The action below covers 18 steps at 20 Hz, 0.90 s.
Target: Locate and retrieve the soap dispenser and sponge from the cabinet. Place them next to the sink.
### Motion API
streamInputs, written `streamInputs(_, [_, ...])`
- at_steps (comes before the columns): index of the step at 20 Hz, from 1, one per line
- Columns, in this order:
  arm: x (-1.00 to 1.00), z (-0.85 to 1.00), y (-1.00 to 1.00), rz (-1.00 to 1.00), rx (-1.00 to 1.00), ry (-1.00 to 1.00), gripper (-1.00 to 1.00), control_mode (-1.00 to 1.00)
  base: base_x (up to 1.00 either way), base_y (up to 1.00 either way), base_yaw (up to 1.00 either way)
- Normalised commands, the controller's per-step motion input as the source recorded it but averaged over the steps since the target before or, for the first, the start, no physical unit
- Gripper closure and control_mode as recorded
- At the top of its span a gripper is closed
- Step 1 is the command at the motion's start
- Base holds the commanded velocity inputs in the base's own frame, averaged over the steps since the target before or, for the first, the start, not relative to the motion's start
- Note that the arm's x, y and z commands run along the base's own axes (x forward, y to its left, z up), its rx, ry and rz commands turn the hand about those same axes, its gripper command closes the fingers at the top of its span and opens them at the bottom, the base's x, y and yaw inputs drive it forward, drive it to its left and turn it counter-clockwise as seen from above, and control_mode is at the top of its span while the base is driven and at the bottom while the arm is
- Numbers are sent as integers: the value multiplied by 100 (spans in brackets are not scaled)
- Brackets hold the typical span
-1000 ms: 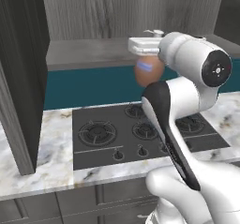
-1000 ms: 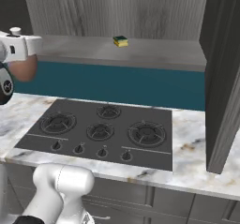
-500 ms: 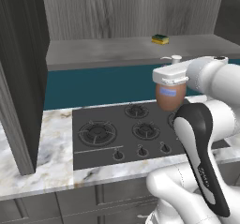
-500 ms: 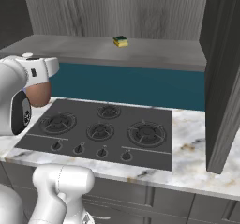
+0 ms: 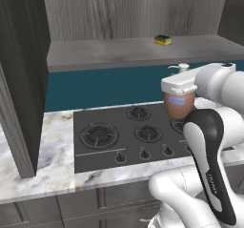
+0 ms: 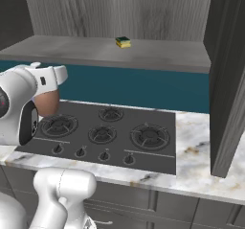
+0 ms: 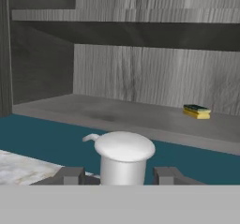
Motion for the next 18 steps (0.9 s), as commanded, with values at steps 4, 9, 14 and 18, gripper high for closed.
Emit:
streamInputs(4, [0,0,0,0,0,0,100,-100,0,0,0])
streamInputs(9, [0,0,0,0,0,0,100,100,-12,-5,-1])
streamInputs(14, [0,0,0,0,0,0,100,100,-38,-7,-3])
streamInputs(18, [0,0,0,0,0,0,100,100,-47,-2,-4])
